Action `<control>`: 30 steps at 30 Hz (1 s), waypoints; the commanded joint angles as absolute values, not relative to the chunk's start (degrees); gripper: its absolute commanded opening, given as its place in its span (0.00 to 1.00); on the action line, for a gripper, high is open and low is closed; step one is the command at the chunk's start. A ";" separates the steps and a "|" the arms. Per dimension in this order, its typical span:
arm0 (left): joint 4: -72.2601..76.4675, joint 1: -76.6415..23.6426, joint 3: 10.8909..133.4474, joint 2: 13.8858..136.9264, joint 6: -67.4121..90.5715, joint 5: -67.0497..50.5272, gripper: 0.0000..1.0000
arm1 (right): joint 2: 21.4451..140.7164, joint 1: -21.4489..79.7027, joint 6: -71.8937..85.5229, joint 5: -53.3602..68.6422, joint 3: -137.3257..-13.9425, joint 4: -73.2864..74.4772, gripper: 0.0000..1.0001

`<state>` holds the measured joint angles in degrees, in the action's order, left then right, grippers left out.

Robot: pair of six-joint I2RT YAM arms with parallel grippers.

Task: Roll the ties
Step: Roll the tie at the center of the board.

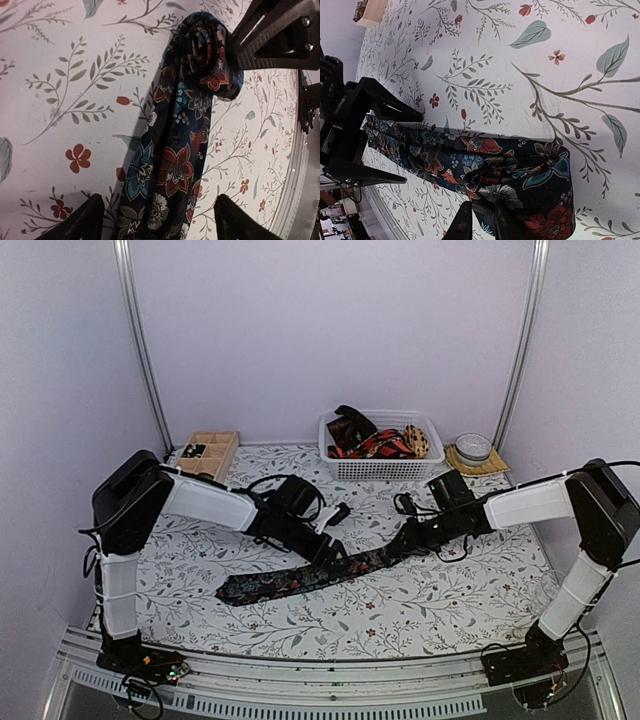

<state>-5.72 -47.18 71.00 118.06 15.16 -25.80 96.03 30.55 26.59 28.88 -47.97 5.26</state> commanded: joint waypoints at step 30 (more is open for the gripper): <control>-17.75 -54.60 97.46 134.98 -1.19 -27.04 1.00 | 100.27 30.84 29.21 27.31 -48.91 5.44 0.23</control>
<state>-17.39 -53.28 96.31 132.44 -0.73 -26.57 97.56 30.74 28.64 29.06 -48.25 3.60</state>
